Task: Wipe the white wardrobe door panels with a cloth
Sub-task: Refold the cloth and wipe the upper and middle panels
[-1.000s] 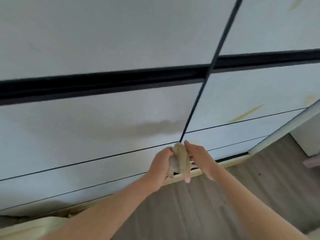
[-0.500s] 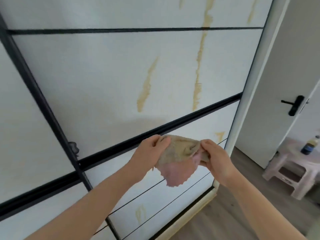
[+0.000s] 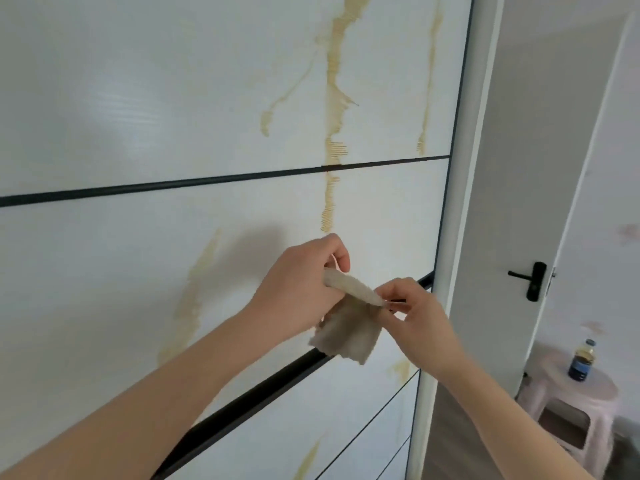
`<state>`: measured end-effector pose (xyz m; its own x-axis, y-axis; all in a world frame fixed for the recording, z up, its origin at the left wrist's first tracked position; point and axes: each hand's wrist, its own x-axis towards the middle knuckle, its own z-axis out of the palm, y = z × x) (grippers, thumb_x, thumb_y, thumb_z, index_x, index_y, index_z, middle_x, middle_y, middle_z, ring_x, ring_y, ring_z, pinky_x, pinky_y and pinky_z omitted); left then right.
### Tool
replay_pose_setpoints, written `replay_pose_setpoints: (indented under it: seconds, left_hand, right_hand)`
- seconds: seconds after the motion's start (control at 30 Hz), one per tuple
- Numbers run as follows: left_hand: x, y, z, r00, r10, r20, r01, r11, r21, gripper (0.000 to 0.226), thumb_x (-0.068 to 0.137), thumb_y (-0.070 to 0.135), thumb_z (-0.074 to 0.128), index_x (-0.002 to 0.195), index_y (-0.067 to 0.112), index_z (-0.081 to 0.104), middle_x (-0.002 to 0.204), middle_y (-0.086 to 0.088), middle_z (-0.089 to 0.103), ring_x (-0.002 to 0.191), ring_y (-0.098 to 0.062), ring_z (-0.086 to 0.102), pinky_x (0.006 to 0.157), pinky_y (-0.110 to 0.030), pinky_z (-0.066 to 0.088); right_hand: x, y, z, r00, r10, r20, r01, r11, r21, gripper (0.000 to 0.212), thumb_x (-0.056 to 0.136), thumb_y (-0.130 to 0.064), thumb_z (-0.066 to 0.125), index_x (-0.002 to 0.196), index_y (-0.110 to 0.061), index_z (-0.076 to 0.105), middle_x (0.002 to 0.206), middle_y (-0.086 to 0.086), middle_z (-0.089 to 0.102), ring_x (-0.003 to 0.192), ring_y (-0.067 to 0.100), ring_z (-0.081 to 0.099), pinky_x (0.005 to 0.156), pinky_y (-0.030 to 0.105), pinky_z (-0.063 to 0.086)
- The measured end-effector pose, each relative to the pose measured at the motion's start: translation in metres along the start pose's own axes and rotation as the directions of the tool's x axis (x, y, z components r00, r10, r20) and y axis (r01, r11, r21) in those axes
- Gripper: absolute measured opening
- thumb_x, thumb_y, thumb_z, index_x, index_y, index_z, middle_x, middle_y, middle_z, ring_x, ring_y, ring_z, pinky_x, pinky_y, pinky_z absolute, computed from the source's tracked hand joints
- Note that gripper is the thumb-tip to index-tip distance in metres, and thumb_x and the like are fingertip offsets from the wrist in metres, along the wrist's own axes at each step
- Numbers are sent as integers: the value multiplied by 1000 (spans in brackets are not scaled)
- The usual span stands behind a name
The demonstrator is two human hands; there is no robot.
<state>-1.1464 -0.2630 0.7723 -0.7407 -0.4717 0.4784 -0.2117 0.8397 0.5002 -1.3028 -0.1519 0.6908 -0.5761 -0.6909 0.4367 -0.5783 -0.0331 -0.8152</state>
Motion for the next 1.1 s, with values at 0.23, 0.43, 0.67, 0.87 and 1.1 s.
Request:
replay_pose_setpoints:
  seconds: [0.23, 0.43, 0.67, 0.87, 1.1]
  left_hand:
    - [56, 25, 62, 944, 277, 179, -311, 929, 202, 24, 80, 29, 64, 98, 38, 51, 100, 18, 50, 89, 4, 49, 72, -21, 45]
    - [152, 46, 111, 961, 271, 46, -274, 932, 238, 30, 87, 35, 62, 113, 41, 49, 113, 26, 39, 94, 2, 50, 82, -17, 45]
    - [274, 96, 114, 936, 353, -22, -317, 865, 388, 38, 90, 23, 57, 125, 32, 44, 131, 24, 34, 110, 3, 45, 85, -7, 36]
    - [366, 138, 65, 926, 377, -11, -312, 782, 539, 21, 89, 14, 47, 109, 19, 50, 121, 6, 51, 120, -13, 45, 106, -34, 41]
    - [427, 201, -14, 940, 341, -23, -235, 695, 679, 42, 94, 9, 44, 130, 29, 51, 129, 8, 50, 127, -9, 40, 107, -30, 33]
  right_hand:
    - [78, 26, -40, 942, 146, -302, -13, 915, 403, 13, 97, -3, 55, 96, -15, 50, 62, -12, 59, 51, 14, 51, 41, 29, 40]
    - [164, 38, -89, 990, 123, 66, -133, 691, 711, 29, 100, -7, 50, 81, -4, 72, 54, 16, 59, 39, 27, 54, 37, 24, 41]
    - [284, 37, -160, 964, -261, 47, 86, 476, 875, 52, 103, -47, 42, 88, -11, 76, 85, 15, 71, 73, 27, 67, 55, 34, 54]
    - [363, 0, -195, 838, -512, -189, 490, 552, 675, 40, 89, -53, 71, 101, -15, 69, 88, 25, 65, 73, 38, 63, 61, 47, 54]
    - [447, -62, -249, 767, -466, -441, 637, 473, 608, 16, 93, -25, 74, 78, -19, 73, 72, 14, 64, 54, 26, 59, 38, 28, 46]
